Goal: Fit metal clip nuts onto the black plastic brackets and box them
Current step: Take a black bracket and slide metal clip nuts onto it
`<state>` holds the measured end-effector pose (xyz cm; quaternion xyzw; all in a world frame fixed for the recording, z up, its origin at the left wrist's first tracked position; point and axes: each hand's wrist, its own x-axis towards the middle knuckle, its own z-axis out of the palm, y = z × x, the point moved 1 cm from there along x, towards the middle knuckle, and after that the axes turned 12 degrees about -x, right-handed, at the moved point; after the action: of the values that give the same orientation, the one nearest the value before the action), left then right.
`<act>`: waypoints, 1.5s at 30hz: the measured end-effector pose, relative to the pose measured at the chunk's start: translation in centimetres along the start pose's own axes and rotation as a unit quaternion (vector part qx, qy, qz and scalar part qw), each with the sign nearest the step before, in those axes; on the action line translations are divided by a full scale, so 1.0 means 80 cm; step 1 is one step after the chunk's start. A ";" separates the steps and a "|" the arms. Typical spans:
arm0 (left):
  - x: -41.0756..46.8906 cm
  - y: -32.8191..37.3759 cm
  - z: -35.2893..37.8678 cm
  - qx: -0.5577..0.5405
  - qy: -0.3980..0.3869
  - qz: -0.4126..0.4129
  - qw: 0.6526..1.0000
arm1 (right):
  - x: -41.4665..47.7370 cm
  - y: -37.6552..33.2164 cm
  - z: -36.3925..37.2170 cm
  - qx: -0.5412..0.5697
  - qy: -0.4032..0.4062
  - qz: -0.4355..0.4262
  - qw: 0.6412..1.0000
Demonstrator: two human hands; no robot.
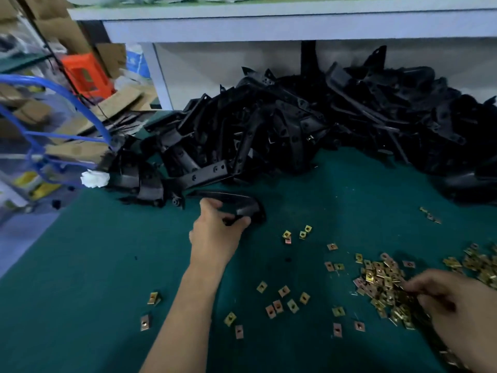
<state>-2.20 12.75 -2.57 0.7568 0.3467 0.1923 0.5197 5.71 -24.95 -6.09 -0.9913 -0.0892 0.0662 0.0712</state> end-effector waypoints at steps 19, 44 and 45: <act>-0.085 0.067 -0.014 -0.048 0.016 0.226 0.973 | -0.046 -0.075 -0.083 0.152 0.054 -0.008 0.987; -0.089 0.116 0.092 -0.211 -0.268 0.211 0.916 | -0.012 -0.082 -0.102 0.558 -0.037 -0.036 0.828; -0.087 0.108 0.092 -0.141 -0.311 0.249 0.906 | -0.007 -0.083 -0.102 0.555 -0.039 -0.041 0.830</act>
<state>0.65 1.01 3.04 0.7589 -0.0632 0.1175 0.6374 5.19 -19.62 3.00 -0.7771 -0.0811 0.1403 0.6082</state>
